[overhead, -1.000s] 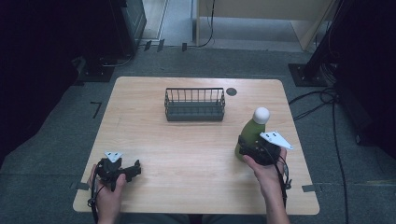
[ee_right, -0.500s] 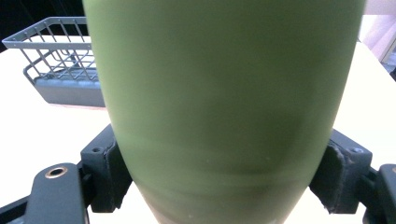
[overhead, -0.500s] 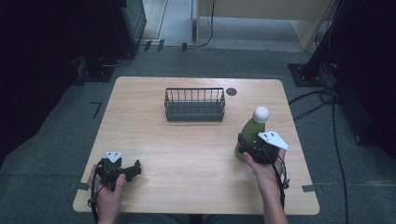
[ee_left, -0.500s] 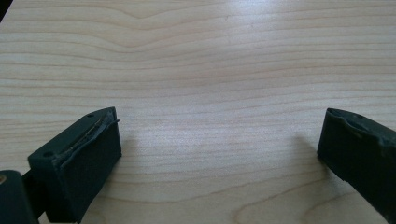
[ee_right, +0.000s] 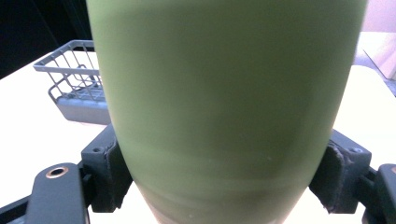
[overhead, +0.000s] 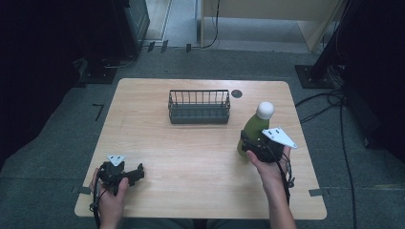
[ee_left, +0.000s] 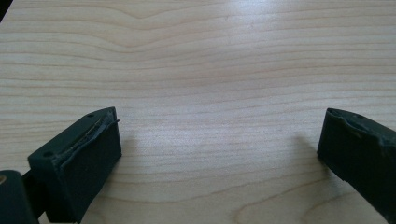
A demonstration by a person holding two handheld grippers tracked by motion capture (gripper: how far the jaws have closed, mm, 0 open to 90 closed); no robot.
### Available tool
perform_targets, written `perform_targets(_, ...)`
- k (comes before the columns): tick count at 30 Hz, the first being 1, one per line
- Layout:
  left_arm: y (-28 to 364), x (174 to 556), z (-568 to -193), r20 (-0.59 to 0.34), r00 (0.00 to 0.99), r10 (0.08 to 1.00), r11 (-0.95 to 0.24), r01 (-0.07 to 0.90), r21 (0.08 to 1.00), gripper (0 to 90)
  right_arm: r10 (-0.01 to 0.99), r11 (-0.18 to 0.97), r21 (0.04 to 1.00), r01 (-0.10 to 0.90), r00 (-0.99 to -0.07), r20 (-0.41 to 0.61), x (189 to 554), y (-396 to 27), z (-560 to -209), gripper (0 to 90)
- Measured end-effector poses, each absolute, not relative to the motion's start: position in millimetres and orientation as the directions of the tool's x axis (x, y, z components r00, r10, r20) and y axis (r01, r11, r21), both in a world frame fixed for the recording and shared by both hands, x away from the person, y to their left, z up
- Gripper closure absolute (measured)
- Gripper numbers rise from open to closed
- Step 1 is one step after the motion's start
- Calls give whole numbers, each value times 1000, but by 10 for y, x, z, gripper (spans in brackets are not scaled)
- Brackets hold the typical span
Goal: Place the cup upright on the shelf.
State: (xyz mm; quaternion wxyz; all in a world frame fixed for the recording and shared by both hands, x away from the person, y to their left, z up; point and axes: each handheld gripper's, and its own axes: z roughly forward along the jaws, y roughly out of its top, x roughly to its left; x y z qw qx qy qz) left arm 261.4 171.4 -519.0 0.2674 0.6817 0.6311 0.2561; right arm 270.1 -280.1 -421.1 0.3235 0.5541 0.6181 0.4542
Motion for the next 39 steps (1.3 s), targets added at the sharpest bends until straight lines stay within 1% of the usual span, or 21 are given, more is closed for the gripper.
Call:
perform_targets(20,1714,2614,-5190,11,71,997,-59,723,688,0,968,-4,940,340,-235,89,3018,-2391,-3922,199)
perform_targets(30,1714,2615,-5190,11,71,997,-59,723,689,0,958,0,944,330,-272,95,3278,-2211,-3682,200)
perform_targets(35,1715,2615,-5189,12,73,997,-61,723,689,0,955,-16,945,326,-274,111,3387,-2133,-3587,200)
perform_targets(39,1716,2615,-5189,13,73,997,-62,723,689,0,955,-5,952,307,-279,95,3537,-2031,-3475,200)
